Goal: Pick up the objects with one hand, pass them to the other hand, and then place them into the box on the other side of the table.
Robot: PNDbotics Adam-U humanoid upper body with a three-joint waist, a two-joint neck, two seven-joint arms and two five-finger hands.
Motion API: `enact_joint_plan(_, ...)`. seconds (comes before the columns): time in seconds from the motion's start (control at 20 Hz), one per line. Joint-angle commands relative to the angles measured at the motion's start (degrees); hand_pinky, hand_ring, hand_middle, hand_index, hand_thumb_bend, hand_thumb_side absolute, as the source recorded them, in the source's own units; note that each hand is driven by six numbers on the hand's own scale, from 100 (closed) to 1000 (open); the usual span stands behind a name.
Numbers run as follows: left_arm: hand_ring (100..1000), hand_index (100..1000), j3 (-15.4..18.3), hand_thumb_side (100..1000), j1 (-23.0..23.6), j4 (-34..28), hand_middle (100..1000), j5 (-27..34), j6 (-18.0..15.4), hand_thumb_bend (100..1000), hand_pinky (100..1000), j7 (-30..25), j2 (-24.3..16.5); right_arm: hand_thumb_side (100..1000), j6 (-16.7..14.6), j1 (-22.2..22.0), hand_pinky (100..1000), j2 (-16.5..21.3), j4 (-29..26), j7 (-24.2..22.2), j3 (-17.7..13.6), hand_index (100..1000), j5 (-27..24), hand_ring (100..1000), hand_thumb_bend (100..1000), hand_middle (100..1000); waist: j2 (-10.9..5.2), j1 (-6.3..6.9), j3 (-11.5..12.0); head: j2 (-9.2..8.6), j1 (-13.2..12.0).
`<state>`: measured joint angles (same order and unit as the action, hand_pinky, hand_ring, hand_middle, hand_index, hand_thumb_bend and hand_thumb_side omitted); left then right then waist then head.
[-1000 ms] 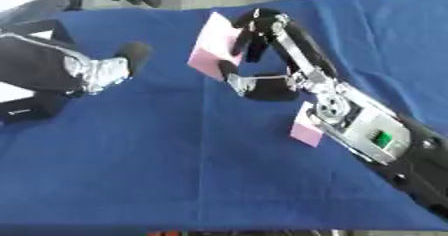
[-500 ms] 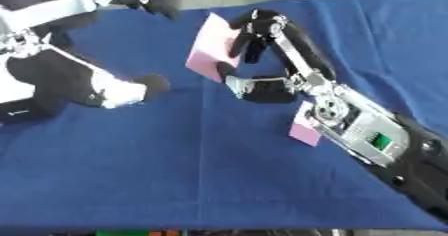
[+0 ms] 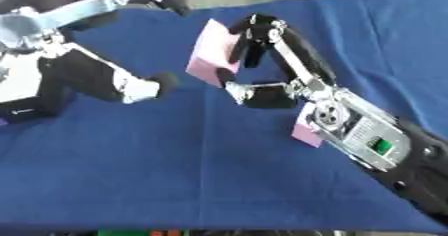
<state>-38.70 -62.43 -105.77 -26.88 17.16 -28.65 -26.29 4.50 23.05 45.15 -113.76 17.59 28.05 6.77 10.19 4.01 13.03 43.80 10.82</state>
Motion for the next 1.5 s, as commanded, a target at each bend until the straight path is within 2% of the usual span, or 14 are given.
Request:
enact_joint_plan(0.05,834,861,0.5,402,-1.2,0.0,851,-0.6,0.6,368,853,0.1,0.1,100,-0.4,0.9,422,0.5,-0.8,-0.4,-0.1,478,1.0,425,100,494,-0.90,-0.33,-0.1,0.32,-0.5)
enact_joint_plan(0.8,843,868,0.2,480,-1.1,3.4,862,-1.5,0.8,399,868,-1.4,2.1,100,-3.7,1.8,433,0.0,-0.8,-0.8,0.9,482,4.8,424,100,489,-0.65,-0.43,-0.2,0.32,-1.4)
enact_joint_plan(1.5,847,870,0.0,480,-0.5,9.0,865,-3.9,-1.4,445,868,-0.9,4.2,100,-5.4,2.4,439,-0.1,-0.8,-0.7,1.4,483,7.4,423,100,485,-0.49,-0.34,-0.8,0.32,-1.8)
